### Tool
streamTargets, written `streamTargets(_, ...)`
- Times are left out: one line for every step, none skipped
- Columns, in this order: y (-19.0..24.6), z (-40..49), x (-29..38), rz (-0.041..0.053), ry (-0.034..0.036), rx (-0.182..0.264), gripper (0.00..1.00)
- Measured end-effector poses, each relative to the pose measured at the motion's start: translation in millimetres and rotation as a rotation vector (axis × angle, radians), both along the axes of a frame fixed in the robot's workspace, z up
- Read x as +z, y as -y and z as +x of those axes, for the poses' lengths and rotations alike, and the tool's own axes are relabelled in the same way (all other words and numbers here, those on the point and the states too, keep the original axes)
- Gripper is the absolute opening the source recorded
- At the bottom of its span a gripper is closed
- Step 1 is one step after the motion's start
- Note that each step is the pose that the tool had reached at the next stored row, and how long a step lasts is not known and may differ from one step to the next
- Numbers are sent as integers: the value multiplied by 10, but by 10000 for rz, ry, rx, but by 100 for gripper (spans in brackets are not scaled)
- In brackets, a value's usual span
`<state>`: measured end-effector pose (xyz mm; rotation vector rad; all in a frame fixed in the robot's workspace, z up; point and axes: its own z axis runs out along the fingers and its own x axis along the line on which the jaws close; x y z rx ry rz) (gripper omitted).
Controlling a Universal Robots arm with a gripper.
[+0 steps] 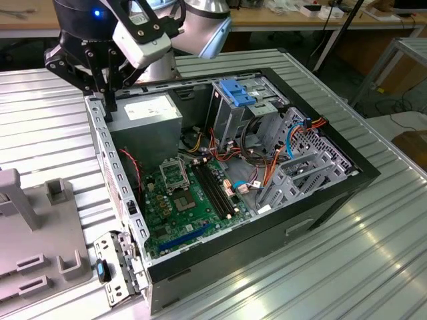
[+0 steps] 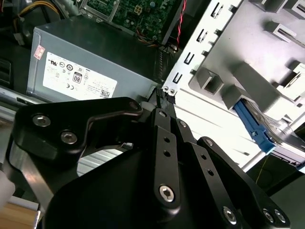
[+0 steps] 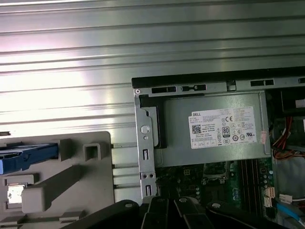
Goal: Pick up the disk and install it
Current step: 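Reach for the disk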
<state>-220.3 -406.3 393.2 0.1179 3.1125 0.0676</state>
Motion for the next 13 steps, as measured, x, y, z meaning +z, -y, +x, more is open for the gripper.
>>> streamTargets(2, -22, 0, 0, 0, 0, 11)
streamTargets(3, -32, 0, 0, 1, 0, 11)
streamTargets(5, -50, 0, 1, 1, 0, 11)
streamTargets(7, -73, 0, 0, 0, 0, 11)
streamTargets(8, -89, 0, 0, 0, -1, 11)
streamTargets(9, -98, 0, 0, 0, -1, 11)
streamTargets(10, -115, -1, 0, 0, 0, 11)
streamTargets(12, -130, -1, 1, 1, 0, 11)
streamTargets(13, -142, -1, 0, 0, 0, 11)
streamTargets(14, -152, -1, 0, 1, -1, 11)
streamTargets(16, -164, -1, 0, 1, 0, 11)
streamTargets(16, -175, -1, 0, 0, -1, 11)
streamTargets(18, -189, -1, 0, 0, 0, 11)
